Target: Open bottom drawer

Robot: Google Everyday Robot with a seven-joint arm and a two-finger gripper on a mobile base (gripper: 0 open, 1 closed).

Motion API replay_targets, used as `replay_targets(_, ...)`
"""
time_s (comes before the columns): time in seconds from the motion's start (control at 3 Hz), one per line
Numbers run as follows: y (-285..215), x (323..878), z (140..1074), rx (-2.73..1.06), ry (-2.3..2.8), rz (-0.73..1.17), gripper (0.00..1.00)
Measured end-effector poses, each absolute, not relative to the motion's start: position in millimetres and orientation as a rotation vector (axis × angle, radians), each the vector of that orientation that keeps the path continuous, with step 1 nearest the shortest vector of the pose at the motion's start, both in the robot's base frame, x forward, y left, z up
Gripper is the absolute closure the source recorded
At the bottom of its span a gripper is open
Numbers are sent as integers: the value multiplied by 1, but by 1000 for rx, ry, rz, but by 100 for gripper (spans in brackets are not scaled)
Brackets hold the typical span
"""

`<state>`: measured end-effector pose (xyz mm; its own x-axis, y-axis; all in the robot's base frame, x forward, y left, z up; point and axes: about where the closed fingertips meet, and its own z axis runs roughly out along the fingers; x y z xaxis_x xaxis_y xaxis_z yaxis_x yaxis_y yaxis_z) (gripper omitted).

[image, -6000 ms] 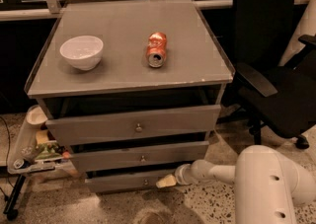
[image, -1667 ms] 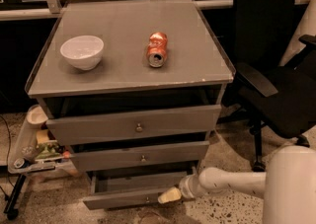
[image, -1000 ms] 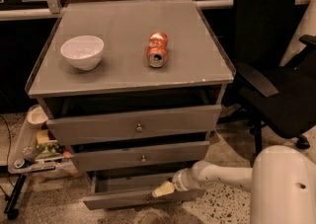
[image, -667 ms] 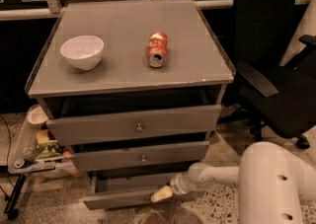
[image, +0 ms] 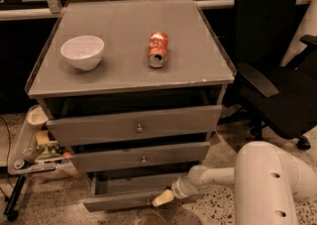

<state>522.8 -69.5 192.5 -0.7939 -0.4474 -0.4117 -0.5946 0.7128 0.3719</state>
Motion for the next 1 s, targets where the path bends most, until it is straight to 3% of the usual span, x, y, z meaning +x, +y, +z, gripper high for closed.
replay_targets(1.0, -78, 506, 193, -815, 2672, 725, 0)
